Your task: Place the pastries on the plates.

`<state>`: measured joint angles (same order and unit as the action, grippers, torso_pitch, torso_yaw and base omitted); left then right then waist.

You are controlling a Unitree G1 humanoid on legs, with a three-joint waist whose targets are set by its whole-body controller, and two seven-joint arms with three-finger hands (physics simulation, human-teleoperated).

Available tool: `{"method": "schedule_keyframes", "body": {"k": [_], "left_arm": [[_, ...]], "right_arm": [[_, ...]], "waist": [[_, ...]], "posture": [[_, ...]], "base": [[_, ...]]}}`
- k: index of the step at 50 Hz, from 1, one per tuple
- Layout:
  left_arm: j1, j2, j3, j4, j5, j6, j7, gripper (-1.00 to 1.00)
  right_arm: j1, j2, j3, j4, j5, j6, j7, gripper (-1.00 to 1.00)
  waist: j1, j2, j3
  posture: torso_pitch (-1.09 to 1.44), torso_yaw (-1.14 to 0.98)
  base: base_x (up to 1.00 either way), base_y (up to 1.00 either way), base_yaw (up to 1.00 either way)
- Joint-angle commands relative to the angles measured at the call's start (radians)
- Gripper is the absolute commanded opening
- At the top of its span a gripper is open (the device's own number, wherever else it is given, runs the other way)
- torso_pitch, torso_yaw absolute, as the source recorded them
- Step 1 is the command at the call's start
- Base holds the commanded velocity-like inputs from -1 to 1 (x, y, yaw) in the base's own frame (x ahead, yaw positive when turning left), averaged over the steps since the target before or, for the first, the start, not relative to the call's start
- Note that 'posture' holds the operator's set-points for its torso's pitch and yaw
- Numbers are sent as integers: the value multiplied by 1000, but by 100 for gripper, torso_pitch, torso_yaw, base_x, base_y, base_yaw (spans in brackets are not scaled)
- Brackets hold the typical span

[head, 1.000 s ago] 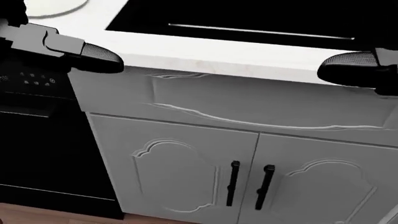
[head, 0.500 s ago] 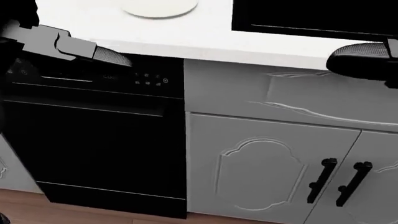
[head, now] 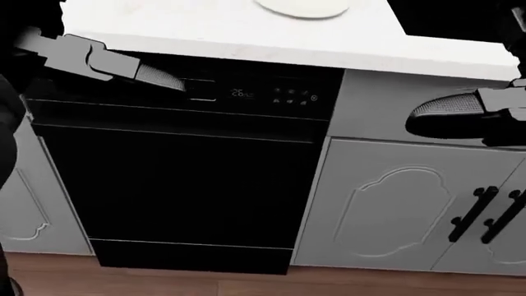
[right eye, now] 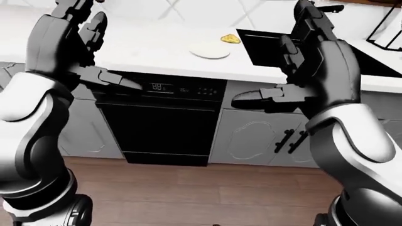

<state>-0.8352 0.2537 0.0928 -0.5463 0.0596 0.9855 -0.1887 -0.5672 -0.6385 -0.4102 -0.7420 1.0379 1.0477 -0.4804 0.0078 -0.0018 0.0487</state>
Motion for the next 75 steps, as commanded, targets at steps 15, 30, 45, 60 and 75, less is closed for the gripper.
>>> {"method": "schedule_keyframes", "body": {"k": [15,30,45,60,75], "left_arm": [[-42,-8,-5,-13,36,-22,-8,100],[-62,-32,-24,17,67,-37,-19,100],[-86,-30,-17,5,75,-9,-30,100],[-96,-18,-12,15,65,-14,-28,100],[-113,-2,3,22,55,-6,-29,100]], "right_arm": [[-12,-27,-49,27,1,-40,26,100],[26,-47,-90,43,3,-67,47,100],[31,-69,-97,36,51,-75,22,100],[8,-100,-86,37,47,-62,27,100],[-14,-121,-81,30,69,-53,3,100]], "waist": [[-37,-43,-7],[-14,10,2],[-46,-111,-22],[-3,-15,-19],[2,-60,25]], "posture": [[0,0],[0,0],[0,0],[0,0],[0,0]], "base": [[36,-5,0],[20,-51,0],[2,-62,-26],[0,-8,-9],[0,-8,0]]}}
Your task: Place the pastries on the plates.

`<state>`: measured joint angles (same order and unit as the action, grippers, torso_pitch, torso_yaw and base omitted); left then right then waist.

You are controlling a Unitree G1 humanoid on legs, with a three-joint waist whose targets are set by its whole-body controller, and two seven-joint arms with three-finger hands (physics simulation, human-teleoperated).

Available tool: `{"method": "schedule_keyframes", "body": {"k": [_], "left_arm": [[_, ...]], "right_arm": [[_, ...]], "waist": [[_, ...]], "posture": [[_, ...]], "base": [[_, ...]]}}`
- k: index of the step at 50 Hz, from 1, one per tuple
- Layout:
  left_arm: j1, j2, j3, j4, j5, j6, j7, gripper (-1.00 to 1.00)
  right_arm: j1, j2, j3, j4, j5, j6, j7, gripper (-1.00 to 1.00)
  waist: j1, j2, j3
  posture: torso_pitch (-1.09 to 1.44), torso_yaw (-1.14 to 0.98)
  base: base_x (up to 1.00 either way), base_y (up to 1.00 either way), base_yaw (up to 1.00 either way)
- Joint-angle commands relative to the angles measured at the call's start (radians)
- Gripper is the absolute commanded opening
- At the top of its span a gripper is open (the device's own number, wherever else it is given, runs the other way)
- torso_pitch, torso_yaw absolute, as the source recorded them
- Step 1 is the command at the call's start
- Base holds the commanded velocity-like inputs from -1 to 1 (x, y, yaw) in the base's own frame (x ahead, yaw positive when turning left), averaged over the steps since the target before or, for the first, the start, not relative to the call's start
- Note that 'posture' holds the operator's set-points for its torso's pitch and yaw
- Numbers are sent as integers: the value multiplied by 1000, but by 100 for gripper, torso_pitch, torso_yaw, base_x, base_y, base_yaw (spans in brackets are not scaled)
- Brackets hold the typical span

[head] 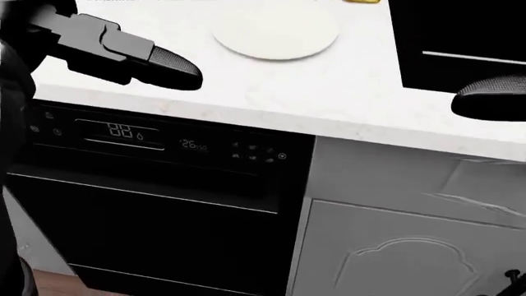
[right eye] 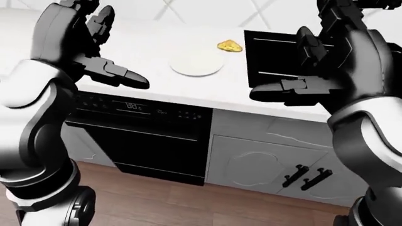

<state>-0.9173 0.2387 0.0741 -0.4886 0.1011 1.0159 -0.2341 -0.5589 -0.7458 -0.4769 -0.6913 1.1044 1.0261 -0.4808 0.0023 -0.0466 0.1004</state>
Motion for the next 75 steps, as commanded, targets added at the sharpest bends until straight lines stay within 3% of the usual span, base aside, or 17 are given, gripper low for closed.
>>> {"method": "schedule_keyframes", "body": {"k": [1,6,7,12,15,20,30,33,37,42,45,56,61,62,67,72,75], "left_arm": [[-31,14,20,-37,13,-36,16,100],[-47,20,22,-24,8,-34,18,100],[-47,20,22,-26,7,-33,18,100],[-63,23,19,-22,5,-26,19,100],[-65,27,23,-22,3,-25,17,100],[-68,32,25,-12,1,-31,17,100],[-82,39,30,-18,-3,-17,15,100],[-94,45,30,-23,-7,-2,14,100],[-95,52,37,-21,-11,-3,12,100],[-101,56,37,-21,-17,1,14,100],[-102,57,35,-22,-18,5,16,100],[-90,58,38,-23,-20,-5,18,100],[-89,55,33,-24,-19,-3,21,100],[-90,55,33,-23,-19,-3,21,100],[-87,55,32,-23,-18,-5,20,100],[-82,53,32,-15,-17,-16,20,100],[-85,52,31,-17,-16,-12,20,100]], "right_arm": [[-26,-16,-15,-20,6,-29,-1,100],[-44,-27,-16,-4,16,-34,-7,100],[-44,-29,-17,-4,19,-34,-8,100],[-48,-41,-20,1,31,-37,-20,100],[-42,-41,-18,3,31,-47,-22,100],[-36,-41,-14,3,22,-56,-15,100],[-47,-51,-17,7,39,-58,-25,100],[-60,-65,-15,5,58,-50,-40,100],[-61,-62,-5,7,49,-57,-41,100],[-63,-66,-12,6,61,-55,-49,100],[-59,-69,-13,9,62,-60,-49,100],[-52,-61,-8,3,56,-65,-51,100],[-48,-59,-10,5,50,-69,-44,100],[-47,-58,-10,5,49,-69,-44,100],[-48,-55,-12,7,53,-68,-48,100],[-38,-44,-18,16,77,-84,-58,100],[-33,-49,-20,14,88,-86,-61,100]], "waist": [[2,-5,-51],[-3,101,-73],[6,67,-73],[6,52,-84],[16,22,-43],[31,-67,-57],[10,-15,-48],[1,44,-66],[19,45,-54],[24,6,-60],[13,-77,-70],[-3,2,-70],[-11,126,-84],[-8,74,-65],[1,51,-72],[-25,85,-75],[3,41,-64]], "posture": [[0,0],[0,0],[0,0],[0,0],[0,0],[0,0],[0,0],[0,0],[0,0],[0,0],[0,0],[0,0],[0,0],[0,0],[0,0],[0,0],[0,0]], "base": [[8,0,0],[9,0,0],[9,0,0],[10,0,0],[41,0,0],[45,0,0],[32,0,0],[0,0,0],[2,9,0],[2,16,0],[3,17,0],[5,23,0],[14,24,0],[21,23,0],[22,20,0],[10,-10,-16],[1,0,-98]]}}
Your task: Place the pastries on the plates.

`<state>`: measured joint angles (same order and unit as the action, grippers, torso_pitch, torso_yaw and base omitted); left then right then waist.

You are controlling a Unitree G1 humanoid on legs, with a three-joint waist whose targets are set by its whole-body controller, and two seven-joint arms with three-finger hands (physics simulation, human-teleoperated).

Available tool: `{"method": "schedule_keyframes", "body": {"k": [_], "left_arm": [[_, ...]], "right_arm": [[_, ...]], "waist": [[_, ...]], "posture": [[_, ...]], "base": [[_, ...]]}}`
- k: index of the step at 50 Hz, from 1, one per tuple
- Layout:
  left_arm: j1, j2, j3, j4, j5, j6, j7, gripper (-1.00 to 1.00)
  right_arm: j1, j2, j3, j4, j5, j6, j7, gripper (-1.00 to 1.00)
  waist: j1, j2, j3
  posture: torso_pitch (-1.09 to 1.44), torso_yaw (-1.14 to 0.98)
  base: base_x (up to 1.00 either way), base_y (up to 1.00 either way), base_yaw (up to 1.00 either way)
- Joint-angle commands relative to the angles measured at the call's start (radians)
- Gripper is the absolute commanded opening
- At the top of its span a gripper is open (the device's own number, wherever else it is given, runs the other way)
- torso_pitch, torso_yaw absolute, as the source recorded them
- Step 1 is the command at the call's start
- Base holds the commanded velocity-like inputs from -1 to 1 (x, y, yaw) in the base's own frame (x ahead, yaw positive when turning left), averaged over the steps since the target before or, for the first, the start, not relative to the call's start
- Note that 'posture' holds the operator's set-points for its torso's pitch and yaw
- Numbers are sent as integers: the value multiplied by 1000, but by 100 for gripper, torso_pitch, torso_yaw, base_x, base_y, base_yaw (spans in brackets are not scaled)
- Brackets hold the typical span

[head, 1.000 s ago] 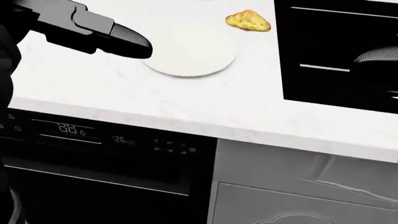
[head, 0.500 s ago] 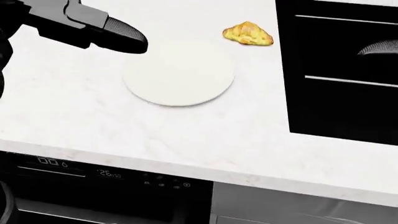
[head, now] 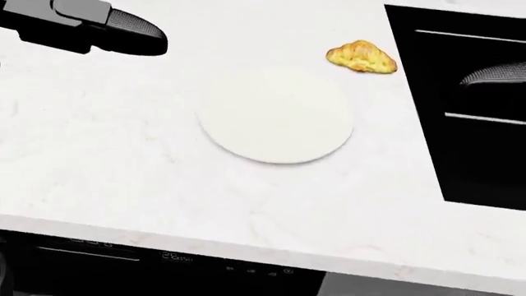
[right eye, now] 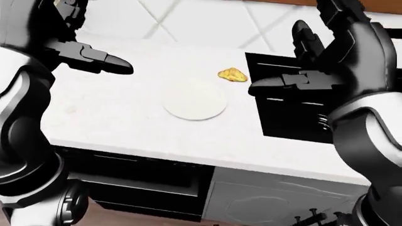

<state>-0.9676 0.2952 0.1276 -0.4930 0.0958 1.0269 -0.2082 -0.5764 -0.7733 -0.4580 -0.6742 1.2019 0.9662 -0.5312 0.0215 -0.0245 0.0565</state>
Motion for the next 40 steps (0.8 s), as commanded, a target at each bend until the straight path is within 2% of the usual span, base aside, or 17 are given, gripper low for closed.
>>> {"method": "schedule_keyframes", "body": {"k": [1,5,6,8,11,13,15,20,22,24,25,26,28,32,36,38,40], "left_arm": [[-36,-5,-23,-18,-10,-17,-6,100],[-38,-3,-21,-10,-10,-24,-8,100],[-39,-2,-22,-12,-10,-21,-9,100],[-48,1,-20,-15,-10,-12,-11,100],[-51,5,-18,-15,-11,-10,-13,100],[-59,10,-17,-23,-11,5,-16,100],[-57,13,-14,-21,-12,1,-18,100],[-57,19,-11,-34,-15,15,-19,100],[-51,19,-10,-25,-16,1,-19,100],[-56,24,-9,-28,-16,9,-21,100],[-58,25,-7,-30,-17,13,-22,100],[-58,25,-7,-33,-18,16,-22,100],[-52,24,-9,-32,-18,11,-20,100],[-55,23,-9,-24,-19,5,-19,100],[-63,26,-8,-21,-20,8,-20,100],[-79,30,-11,-19,-20,20,-21,100],[-93,32,-12,-11,-20,23,-22,100]], "right_arm": [[-12,-22,-38,-4,-11,-28,-9,100],[-10,-32,-44,-5,-3,-25,-12,100],[-9,-36,-43,-6,-5,-25,-10,100],[-14,-44,-40,-8,-2,-21,-13,100],[-20,-50,-36,-7,-3,-12,-14,100],[-27,-53,-31,-5,-6,-9,-10,100],[-27,-53,-31,-6,-10,-9,-6,100],[-35,-54,-32,-8,-5,-5,-8,100],[-37,-56,-29,-5,-7,-6,-6,100],[-37,-54,-25,-1,-16,-10,0,100],[-38,-52,-22,-1,-19,-10,2,100],[-41,-51,-21,-1,-20,-9,2,100],[-45,-54,-18,-1,-25,-2,3,100],[-46,-50,-21,-3,-23,1,1,100],[-63,-59,-24,4,-14,11,-4,100],[-91,-72,-11,19,-6,14,-13,100],[-137,-92,6,38,14,27,-30,100]], "waist": [[-13,9,-16],[-2,-37,-20],[16,-63,-14],[19,-43,-13],[14,-76,7],[16,-75,17],[9,-60,-5],[-4,-10,-10],[-13,24,-18],[-19,84,-41],[-11,38,-28],[-16,61,-26],[-10,51,-37],[-13,30,-27],[-9,-8,-23],[-4,-40,-28],[1,-98,-33]], "posture": [[0,0],[0,0],[0,0],[0,0],[0,0],[0,0],[0,0],[0,0],[0,0],[0,0],[0,0],[0,0],[0,0],[0,0],[0,0],[0,0],[0,0]], "base": [[0,0,-100],[0,0,-92],[0,-4,0],[0,0,0],[0,0,0],[2,0,0],[7,0,0],[8,0,0],[8,0,0],[8,0,0],[9,0,0],[8,0,0],[8,0,0],[8,0,0],[8,0,0],[12,0,0],[17,0,0]]}}
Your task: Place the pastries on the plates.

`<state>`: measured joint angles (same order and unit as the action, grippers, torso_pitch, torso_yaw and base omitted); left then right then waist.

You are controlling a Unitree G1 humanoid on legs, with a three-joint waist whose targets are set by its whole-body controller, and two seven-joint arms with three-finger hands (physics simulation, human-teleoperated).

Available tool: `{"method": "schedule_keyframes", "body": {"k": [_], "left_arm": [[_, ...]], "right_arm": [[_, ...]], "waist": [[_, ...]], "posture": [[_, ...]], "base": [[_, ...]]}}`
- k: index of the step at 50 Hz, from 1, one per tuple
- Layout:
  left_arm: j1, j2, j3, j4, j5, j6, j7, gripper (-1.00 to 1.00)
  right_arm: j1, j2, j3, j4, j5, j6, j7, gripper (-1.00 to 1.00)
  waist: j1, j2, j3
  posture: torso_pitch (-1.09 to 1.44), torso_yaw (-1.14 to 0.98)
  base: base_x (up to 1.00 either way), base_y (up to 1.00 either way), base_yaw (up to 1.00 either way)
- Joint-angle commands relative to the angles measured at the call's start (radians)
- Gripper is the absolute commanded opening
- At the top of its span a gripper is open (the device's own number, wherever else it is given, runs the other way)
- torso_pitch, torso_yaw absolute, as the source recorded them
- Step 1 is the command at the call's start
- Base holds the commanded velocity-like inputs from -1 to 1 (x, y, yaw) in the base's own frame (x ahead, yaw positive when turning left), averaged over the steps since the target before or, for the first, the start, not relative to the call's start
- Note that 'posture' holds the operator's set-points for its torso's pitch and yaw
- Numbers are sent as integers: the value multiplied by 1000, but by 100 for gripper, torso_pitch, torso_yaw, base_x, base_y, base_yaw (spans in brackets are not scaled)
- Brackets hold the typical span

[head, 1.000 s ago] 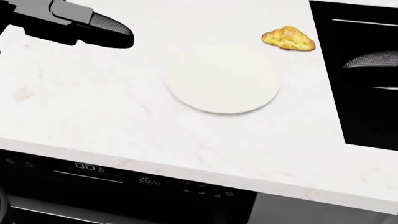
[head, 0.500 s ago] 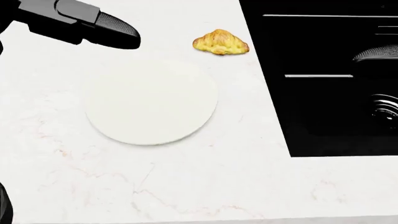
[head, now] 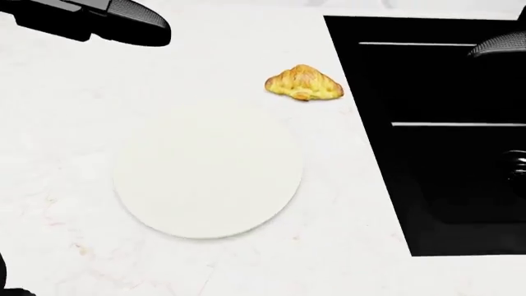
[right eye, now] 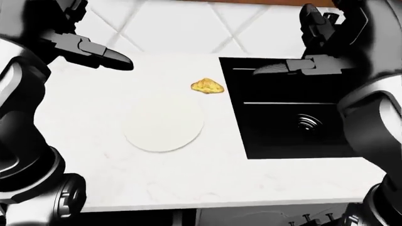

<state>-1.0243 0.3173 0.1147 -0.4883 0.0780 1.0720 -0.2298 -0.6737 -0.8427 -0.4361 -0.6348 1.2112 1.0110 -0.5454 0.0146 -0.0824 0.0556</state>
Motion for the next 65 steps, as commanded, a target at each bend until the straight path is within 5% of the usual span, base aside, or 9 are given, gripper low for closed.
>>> {"method": "schedule_keyframes", "body": {"k": [1,3,9,14,23,31,42,55,65], "left_arm": [[-42,12,2,-12,-3,-21,-2,100],[-55,18,6,-7,-4,-15,-5,100],[-48,25,14,-9,-11,-19,-5,100],[-39,29,18,-19,-16,-16,-4,100],[-44,34,13,-30,-19,0,-2,100],[-43,31,4,-26,-8,-12,-8,100],[-57,37,15,-28,-13,5,-15,100],[-52,52,30,-17,-27,-5,-18,100],[-63,64,28,2,-36,-13,-20,100]], "right_arm": [[-59,-30,-5,10,8,-15,-18,100],[-87,-39,9,23,11,-8,-23,100],[-106,-27,26,18,20,1,-31,100],[-106,-27,22,17,23,6,-29,100],[-135,-72,19,49,54,15,-36,100],[-204,-71,92,122,-28,75,38,100],[-306,87,289,295,-603,90,381,100],[-470,313,419,666,-1300,-95,777,100],[-574,453,392,1125,-1633,-497,838,100]], "waist": [[-2,8,-18],[2,-13,-16],[6,28,-25],[-16,104,-29],[0,25,10],[7,29,-4],[2,37,-1],[-7,64,-6],[-16,80,-17]], "posture": [[0,0],[0,0],[0,0],[0,0],[0,0],[0,0],[0,0],[0,0],[0,0]], "base": [[17,0,0],[17,0,0],[10,0,14],[0,0,53],[0,0,0],[0,0,0],[0,0,0],[0,0,0],[0,0,0]]}}
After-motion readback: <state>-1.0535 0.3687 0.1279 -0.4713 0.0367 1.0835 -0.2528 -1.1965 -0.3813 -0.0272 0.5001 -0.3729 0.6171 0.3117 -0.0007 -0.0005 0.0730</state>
